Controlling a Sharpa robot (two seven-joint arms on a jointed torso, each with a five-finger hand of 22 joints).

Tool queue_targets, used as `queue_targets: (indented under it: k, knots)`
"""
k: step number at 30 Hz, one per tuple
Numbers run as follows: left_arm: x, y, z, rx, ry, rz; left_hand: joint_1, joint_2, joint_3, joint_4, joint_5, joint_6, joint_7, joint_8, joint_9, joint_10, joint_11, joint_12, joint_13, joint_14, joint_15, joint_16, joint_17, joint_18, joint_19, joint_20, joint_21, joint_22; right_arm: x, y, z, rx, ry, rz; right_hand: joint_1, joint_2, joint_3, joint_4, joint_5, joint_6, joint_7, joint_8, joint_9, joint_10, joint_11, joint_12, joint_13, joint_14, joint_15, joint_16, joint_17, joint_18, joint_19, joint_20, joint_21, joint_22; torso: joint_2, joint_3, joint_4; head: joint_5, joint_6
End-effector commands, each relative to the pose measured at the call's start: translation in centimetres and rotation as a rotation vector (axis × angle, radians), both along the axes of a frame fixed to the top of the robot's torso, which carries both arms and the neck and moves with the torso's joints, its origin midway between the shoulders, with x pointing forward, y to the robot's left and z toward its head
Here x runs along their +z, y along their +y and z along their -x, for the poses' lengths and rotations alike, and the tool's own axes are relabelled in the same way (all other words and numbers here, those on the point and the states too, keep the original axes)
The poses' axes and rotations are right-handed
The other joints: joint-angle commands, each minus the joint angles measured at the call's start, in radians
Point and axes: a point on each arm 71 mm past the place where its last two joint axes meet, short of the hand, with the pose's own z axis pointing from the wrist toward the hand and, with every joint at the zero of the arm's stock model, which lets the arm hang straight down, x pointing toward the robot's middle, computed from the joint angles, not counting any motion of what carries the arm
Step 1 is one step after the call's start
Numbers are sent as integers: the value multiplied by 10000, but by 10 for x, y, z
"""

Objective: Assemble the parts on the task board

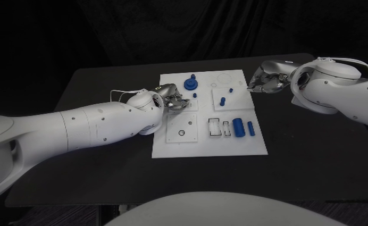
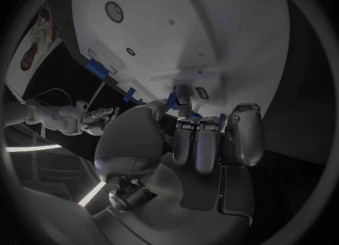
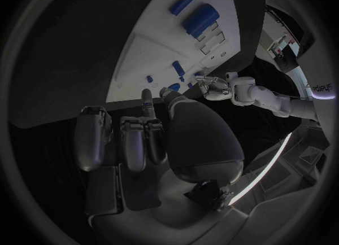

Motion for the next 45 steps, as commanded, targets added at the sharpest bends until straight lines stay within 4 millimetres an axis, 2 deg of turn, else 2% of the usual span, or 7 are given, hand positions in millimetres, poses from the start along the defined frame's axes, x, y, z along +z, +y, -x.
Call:
queue_targets:
  k: [1,11,22,35,45]
  knots:
    - [-10,1,5,-78,501,-233,-149,14,-76,141,-136,59,45,-50,-6,1040,-6,-6,2629,1058,-55,26,2635,168,-51,15,-51,438,-2,-2,0,-195,107,134,110,18,15,-55,10,75,14,-38,14,1043,61,26,2635,1018,76,-53,2555,122,-14,53,-48,1932,3,4,2,-5,-2]
    - [-10,3,5,1,498,-258,-249,96,-215,251,-278,124,42,-71,6,1040,-6,-6,2629,1058,-53,26,2635,170,-54,18,-72,441,-2,-3,0,-208,173,181,119,17,18,-71,8,76,14,-41,15,1043,62,26,2635,1010,76,-74,2534,132,-36,52,-93,1917,9,2,1,26,-2]
    - [-10,4,5,-14,482,-237,-604,345,-441,283,-251,316,-6,-33,78,1040,-39,-6,2629,1058,-74,26,2635,170,-39,5,-89,465,-3,-3,0,-217,235,222,126,19,22,-84,8,79,14,-44,16,1043,61,26,2635,1003,77,-93,2517,145,-63,53,-148,1899,12,-6,13,34,-2]
    - [-10,5,5,-105,503,-233,-855,178,-819,266,-258,363,-28,-36,163,1040,-61,-6,2629,1058,-93,26,2635,175,-48,-15,-129,468,-4,-3,1,-231,304,271,152,37,40,-126,8,100,13,-44,23,1043,61,26,2635,998,77,-108,2502,150,-73,53,-179,1889,12,-2,3,35,-2]
    - [-10,4,5,-180,444,-172,-966,158,-955,279,-255,360,-28,-57,178,1040,-61,-6,2629,1058,-96,26,2635,186,-78,-19,-175,439,-4,-3,1,-260,370,321,188,55,62,-176,9,128,6,-39,32,1043,55,26,2635,995,74,-114,2497,152,-76,52,-196,1885,8,7,10,38,-2]
